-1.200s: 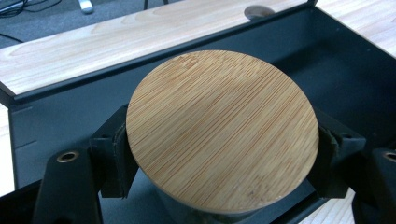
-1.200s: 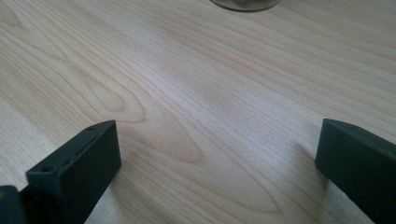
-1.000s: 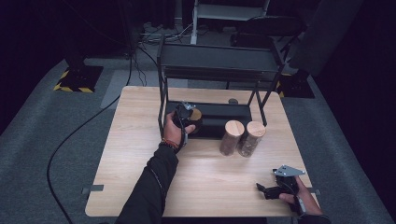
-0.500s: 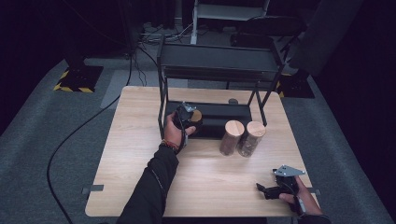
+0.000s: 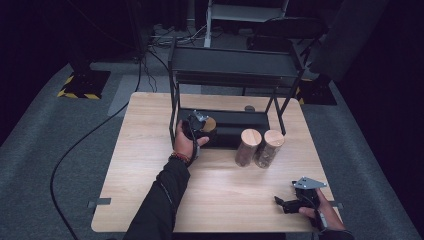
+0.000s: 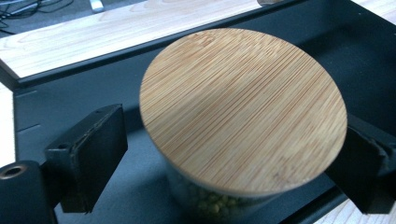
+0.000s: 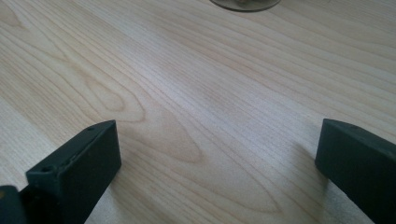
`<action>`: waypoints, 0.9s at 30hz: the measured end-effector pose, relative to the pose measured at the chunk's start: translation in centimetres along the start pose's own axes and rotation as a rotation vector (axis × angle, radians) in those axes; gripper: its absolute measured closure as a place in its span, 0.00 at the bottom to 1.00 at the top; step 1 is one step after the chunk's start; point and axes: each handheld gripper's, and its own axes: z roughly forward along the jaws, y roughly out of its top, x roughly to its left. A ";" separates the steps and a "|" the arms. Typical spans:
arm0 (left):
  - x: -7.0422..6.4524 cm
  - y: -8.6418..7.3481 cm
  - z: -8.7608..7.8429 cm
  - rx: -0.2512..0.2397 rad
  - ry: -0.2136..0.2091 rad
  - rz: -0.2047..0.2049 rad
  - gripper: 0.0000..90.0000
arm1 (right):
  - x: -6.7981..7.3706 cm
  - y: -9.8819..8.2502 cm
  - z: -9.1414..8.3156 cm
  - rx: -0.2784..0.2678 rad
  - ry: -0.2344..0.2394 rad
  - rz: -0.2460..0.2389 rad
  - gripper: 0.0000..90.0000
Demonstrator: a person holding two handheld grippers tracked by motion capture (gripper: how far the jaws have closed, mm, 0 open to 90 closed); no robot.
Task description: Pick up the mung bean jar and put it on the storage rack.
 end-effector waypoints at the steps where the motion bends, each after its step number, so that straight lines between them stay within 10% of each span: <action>1: 0.1 0.1 -0.1 0.004 -0.003 0.002 0.04 | 0.0 0.0 0.0 0.000 0.000 0.000 0.00; 27: -1.3 -0.1 -3.9 -0.024 0.010 0.200 0.02 | 0.0 0.0 0.0 0.000 -0.001 0.000 0.00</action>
